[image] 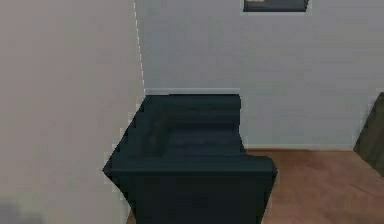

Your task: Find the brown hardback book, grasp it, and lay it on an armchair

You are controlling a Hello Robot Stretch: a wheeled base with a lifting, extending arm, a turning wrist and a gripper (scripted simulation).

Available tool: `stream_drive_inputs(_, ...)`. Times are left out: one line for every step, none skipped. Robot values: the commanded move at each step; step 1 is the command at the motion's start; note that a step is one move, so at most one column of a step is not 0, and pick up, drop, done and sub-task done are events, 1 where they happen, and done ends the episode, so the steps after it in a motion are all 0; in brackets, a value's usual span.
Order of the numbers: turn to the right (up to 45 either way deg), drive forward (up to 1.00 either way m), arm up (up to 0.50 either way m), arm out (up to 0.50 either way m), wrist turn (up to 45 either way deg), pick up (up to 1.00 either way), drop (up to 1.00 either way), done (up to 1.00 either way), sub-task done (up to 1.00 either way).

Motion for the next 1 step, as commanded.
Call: stream_drive_inputs(45.0,0.00,0.00,0.00,0.0,0.00,0.00,0.00,0.00)
